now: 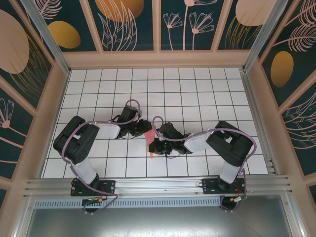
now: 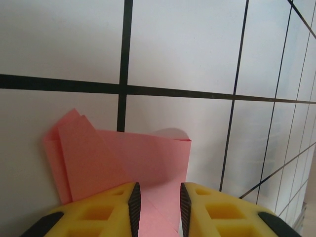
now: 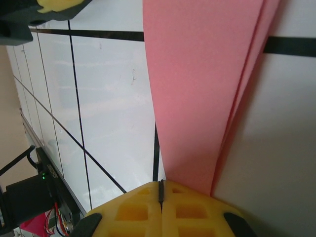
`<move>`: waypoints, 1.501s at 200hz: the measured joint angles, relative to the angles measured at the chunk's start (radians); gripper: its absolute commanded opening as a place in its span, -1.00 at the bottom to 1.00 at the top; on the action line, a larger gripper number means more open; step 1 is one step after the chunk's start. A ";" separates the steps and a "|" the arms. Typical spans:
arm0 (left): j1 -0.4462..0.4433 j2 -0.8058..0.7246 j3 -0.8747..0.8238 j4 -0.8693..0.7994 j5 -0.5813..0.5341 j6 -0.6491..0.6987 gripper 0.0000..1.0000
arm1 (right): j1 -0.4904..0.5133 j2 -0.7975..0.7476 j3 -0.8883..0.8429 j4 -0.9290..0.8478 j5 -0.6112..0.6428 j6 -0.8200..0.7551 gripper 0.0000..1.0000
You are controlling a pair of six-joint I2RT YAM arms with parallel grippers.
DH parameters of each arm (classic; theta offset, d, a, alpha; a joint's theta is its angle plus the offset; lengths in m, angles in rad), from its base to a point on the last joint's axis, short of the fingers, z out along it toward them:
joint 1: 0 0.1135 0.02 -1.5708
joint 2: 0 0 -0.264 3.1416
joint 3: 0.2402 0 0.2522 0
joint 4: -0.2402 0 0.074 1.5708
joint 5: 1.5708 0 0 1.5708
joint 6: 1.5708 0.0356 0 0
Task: Fold a paper plane with a square sheet of paper (pick it up from the middle)
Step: Fold the wing for the fifth time at the center of the table.
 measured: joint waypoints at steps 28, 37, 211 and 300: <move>0.025 0.016 0.028 -0.029 0.021 0.007 -0.37 | -0.002 -0.006 -0.007 0.002 -0.005 -0.020 -1.00; 0.036 0.021 0.038 -0.033 0.016 0.014 -0.37 | -0.002 -0.006 -0.006 0.001 -0.006 -0.026 -1.00; 0.025 -0.264 -0.071 0.042 0.014 -0.005 -0.47 | -0.005 -0.007 0.040 -0.104 -0.027 -0.081 -1.00; -0.014 -0.064 -0.109 0.204 0.038 -0.092 -0.48 | -0.043 -0.029 0.069 -0.228 -0.053 -0.237 -0.93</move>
